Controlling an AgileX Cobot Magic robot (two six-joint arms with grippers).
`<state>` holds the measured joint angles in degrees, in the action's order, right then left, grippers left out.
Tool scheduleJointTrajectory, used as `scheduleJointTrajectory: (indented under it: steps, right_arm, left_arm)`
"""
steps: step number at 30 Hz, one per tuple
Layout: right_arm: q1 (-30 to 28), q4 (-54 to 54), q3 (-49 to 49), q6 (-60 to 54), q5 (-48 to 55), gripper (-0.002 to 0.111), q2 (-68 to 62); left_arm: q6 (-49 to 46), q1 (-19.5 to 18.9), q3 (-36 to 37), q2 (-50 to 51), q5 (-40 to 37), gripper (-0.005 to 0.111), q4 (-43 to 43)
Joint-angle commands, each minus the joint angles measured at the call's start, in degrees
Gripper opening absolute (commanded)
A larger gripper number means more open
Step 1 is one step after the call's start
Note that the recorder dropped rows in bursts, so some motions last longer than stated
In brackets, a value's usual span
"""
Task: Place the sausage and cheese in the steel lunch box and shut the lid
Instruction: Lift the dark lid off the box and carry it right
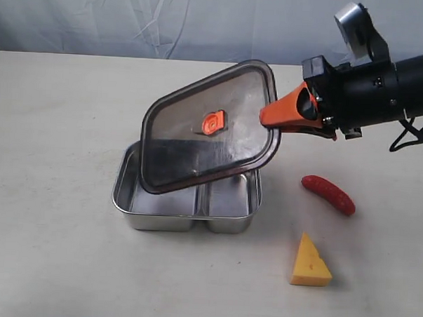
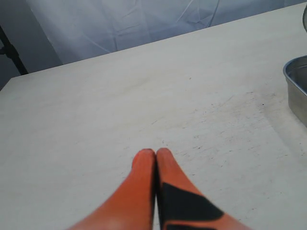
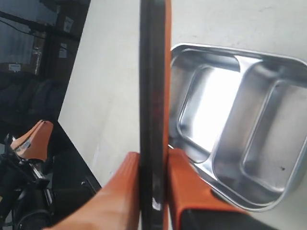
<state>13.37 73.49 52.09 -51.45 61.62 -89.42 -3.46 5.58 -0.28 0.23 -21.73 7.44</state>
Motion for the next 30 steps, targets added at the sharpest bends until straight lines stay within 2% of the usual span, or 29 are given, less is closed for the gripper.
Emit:
scheduleJointTrajectory:
  steps: [1, 6, 8, 12, 15, 19, 24, 30]
  right_arm:
    - [-0.07, 1.42, 0.20, -1.02, -0.21, -0.001, 4.66]
    - [-1.73, -1.91, 0.20, -1.02, -4.25, -0.001, 12.57]
    - [-2.73, -6.40, 0.20, -0.11, -7.08, -0.001, 16.34]
    - [-3.50, -26.85, 0.20, 5.17, -13.26, -0.001, 24.00]
    - [-3.50, -44.76, 0.20, 10.58, -13.85, -0.001, 28.73]
    - [-3.50, -60.63, 0.20, 18.36, -16.01, -0.001, 33.16]
    - [-2.55, -76.14, 0.20, 19.12, -10.84, -0.001, 35.24]
    - [5.16, -86.17, 0.07, 18.72, 5.17, -0.001, 33.90]
  left_arm:
    - [0.25, 0.37, 0.28, -0.23, 0.88, 0.000, 0.21]
    - [0.25, 0.37, 0.28, -0.23, 0.88, 0.000, 0.21]
    - [0.25, 0.37, 0.28, -0.23, 0.88, 0.000, 0.21]
    - [0.25, 0.37, 0.28, -0.23, 0.88, 0.000, 0.21]
    - [0.25, 0.37, 0.28, -0.23, 0.88, 0.000, 0.21]
    - [0.25, 0.37, 0.28, -0.23, 0.88, 0.000, 0.21]
    - [0.25, 0.37, 0.28, -0.23, 0.88, 0.000, 0.21]
    - [0.25, 0.37, 0.28, -0.23, 0.78, 0.000, 0.21]
